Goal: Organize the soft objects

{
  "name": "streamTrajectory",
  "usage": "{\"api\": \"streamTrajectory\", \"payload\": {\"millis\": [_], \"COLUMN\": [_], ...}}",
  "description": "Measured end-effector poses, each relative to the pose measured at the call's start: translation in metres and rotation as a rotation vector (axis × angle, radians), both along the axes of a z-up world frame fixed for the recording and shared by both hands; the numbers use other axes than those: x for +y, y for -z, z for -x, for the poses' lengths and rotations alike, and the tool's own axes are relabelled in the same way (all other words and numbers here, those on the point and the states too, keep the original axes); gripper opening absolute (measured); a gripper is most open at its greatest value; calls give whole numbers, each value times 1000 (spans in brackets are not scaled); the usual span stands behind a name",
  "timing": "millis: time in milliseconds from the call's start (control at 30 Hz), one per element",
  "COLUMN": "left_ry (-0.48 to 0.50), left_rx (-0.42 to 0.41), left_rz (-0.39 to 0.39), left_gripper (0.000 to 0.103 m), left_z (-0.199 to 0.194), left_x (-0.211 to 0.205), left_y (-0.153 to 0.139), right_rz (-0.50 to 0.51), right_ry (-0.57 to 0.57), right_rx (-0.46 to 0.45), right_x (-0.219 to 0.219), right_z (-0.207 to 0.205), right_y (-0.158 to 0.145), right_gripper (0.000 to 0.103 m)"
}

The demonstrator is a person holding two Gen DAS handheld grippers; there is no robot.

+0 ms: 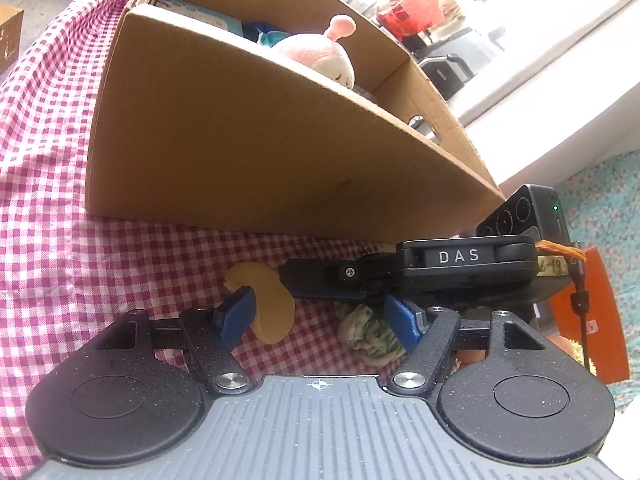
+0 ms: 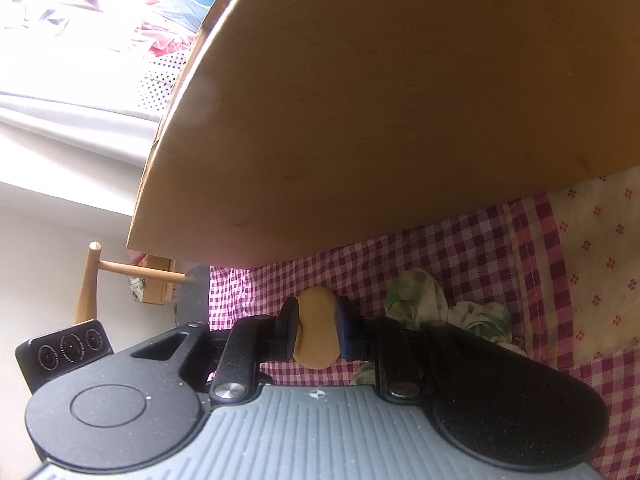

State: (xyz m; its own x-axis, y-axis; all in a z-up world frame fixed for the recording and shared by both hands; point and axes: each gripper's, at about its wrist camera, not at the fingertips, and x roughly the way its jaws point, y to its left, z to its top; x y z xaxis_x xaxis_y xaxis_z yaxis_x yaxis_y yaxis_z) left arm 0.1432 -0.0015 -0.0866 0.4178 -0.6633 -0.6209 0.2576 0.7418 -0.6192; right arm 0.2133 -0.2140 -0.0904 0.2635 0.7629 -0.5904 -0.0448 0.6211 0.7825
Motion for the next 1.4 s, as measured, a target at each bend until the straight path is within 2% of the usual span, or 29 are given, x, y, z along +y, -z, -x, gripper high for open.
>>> {"api": "streamTrajectory", "payload": {"millis": [167,333,567,667,767,933,1033,1167,1400], "left_ry": [-9,-8,-23,-30,-46,-86,-116,-140,-121], "left_rx": [3,10,35,51,72,107,132,143,77], "left_rz": [-19,-77,-172,-167,-162,-164,-154,-152,-154], "left_gripper": [65,55,48,45,37,13,5,3,2], "left_z": [-2,-1,-1,-2,-4,-10,-9,-5,11], "left_x": [-4,-10,-15,-13,-9,5,13,18,15], "left_y": [2,-1,-5,-4,-4,-1,4,4,-11], "right_rz": [-1,10,34,41,45,37,36,39,20], "right_ry": [-4,-8,-11,-8,-8,-9,-11,-11,15], "right_rx": [-5,-9,-18,-25,-33,-39,-44,-50,-68], "right_x": [-9,-9,-3,2,5,4,3,4,-5], "right_z": [0,1,1,3,5,7,9,11,18], "right_y": [1,0,-7,-9,-10,-9,-8,-9,-14], "right_gripper": [21,21,21,21,21,21,21,22,23]}}
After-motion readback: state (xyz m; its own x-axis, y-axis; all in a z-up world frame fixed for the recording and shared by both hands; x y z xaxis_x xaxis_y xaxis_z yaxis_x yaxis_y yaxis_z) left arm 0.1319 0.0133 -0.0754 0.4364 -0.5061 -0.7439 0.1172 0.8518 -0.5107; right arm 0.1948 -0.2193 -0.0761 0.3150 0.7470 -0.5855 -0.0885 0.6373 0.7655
